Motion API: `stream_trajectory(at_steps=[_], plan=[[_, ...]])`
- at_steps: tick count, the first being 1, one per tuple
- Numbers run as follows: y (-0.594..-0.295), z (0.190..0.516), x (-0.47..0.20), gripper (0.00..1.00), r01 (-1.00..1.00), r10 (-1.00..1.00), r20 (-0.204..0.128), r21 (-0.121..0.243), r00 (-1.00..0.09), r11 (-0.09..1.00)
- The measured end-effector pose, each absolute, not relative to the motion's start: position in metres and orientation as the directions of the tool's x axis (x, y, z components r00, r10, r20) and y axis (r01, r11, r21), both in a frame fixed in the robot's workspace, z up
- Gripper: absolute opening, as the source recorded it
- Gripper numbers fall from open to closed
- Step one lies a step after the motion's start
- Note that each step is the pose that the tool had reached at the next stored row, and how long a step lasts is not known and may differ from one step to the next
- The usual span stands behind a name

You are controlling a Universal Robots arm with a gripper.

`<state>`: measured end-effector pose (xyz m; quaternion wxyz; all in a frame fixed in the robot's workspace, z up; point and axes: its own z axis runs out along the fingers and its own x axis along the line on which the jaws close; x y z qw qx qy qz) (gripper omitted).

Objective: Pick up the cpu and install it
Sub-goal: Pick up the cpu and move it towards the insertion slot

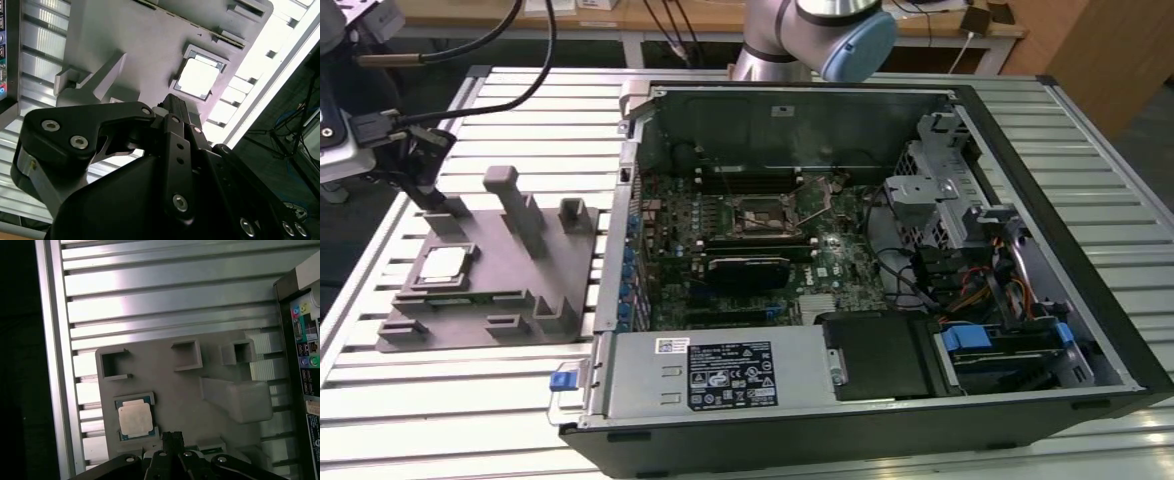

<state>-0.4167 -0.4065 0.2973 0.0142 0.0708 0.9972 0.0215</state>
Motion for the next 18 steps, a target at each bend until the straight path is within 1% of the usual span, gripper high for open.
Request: stream_trajectory(at_steps=[18], plan=[[-0.414,0.265,-0.432,0.11,0.141,0.142,-0.025,0.045,-0.990,0.989]])
